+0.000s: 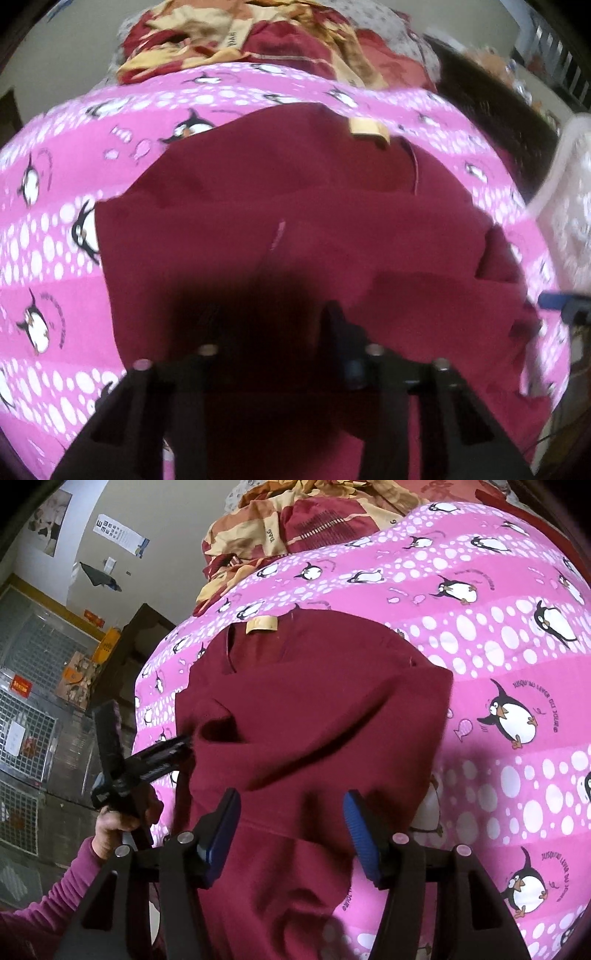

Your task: Fold small clothes

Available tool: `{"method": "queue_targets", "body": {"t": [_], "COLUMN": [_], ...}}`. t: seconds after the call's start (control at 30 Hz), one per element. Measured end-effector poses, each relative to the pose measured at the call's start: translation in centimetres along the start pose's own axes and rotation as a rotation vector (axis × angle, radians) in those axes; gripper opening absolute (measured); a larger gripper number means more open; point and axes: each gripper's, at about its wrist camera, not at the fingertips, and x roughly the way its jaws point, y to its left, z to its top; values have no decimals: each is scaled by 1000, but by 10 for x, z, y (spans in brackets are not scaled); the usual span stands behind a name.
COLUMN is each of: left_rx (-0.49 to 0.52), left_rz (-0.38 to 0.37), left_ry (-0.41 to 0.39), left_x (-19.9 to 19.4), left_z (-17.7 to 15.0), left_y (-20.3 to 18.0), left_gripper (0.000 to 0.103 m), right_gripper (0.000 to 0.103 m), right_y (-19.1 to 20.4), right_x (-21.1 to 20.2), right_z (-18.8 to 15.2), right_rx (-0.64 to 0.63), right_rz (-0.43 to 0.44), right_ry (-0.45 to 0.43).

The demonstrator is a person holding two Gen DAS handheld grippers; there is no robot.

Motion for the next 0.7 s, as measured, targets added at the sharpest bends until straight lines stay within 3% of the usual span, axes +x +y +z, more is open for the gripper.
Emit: {"method": "queue_targets", "body": {"t": [0.07,0.17,0.33,0.5,0.7], "left_rx": [11,14,-117,-183,-163], "left_rz": [11,28,52,17,37], "left_ry": [-21,-114,-231,-187,-176], "left_x": [-11,-41,-91,-88,-87], "left_z": [3,12,26,23,12], "left_y": [-5,-4,36,56,54], "left_gripper": [12,11,11,11,11], "right_gripper": [63,64,64,73,73], "right_y": [1,0,-11,-40,-67], "right_x": [-1,-5,-15,-14,15], "right_z": [1,2,9,26,46], "right_rx": [1,-4,28,130,206], "right_rz": [-1,-4,-46,-118,-142], "right_ry": [-6,-22,-92,-162,-132]}}
